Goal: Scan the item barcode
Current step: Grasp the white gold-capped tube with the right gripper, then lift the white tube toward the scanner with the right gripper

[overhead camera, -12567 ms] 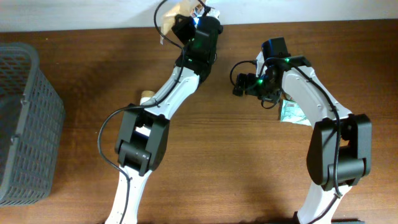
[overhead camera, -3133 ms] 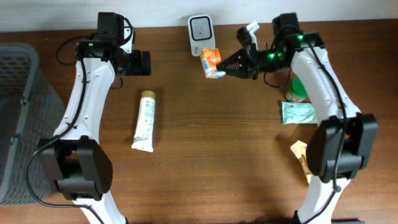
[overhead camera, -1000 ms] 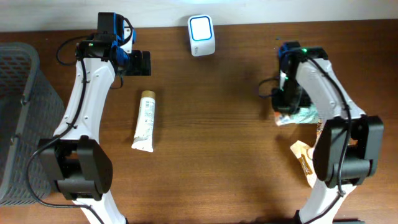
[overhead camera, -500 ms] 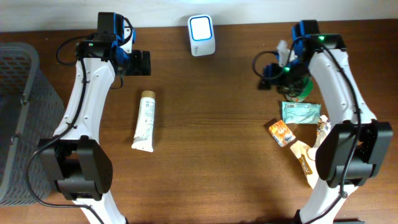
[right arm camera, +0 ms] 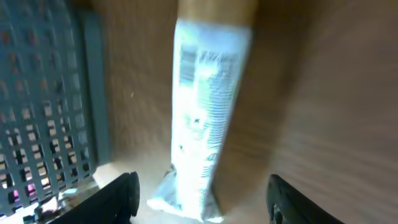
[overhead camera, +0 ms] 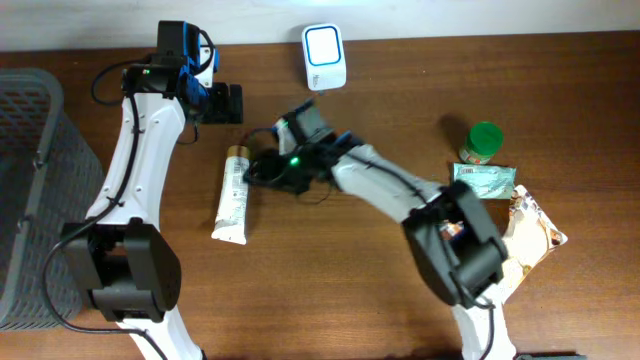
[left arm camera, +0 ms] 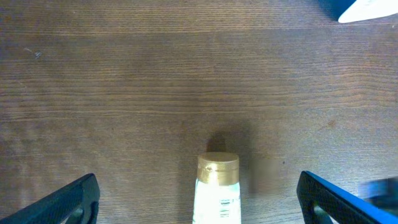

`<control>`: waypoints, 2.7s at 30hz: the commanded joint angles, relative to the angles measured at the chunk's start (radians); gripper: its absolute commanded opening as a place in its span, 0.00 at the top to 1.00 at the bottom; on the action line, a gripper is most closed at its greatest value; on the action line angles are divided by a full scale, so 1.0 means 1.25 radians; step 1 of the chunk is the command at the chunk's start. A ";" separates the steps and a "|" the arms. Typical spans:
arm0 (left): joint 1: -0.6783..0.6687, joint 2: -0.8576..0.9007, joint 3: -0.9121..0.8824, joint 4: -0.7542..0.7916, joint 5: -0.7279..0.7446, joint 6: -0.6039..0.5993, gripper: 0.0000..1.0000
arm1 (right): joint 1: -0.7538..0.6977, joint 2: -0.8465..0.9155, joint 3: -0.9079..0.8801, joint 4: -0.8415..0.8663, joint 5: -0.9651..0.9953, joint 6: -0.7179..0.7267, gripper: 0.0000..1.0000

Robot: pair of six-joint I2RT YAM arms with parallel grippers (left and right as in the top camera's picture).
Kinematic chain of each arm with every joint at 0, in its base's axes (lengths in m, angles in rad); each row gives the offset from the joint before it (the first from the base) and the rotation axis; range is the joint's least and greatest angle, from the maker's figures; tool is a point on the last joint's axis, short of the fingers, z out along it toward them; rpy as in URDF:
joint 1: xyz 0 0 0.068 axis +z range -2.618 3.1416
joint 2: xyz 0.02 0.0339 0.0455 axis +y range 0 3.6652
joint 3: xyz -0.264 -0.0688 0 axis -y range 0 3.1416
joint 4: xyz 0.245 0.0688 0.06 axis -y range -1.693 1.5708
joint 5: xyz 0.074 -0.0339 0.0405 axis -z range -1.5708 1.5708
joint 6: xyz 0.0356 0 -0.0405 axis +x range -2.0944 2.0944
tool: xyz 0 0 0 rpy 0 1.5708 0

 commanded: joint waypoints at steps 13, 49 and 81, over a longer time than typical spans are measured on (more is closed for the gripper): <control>0.058 0.005 -0.002 0.005 0.117 -0.020 0.01 | 0.031 0.105 -0.003 0.072 -0.110 -0.016 0.96; 0.057 0.060 -0.002 0.012 0.138 -0.020 0.01 | -0.196 -0.060 -0.005 -0.354 -0.191 -0.586 0.96; 0.057 0.060 -0.002 0.012 0.138 -0.020 0.01 | -0.131 0.087 0.370 0.129 1.120 -1.195 0.96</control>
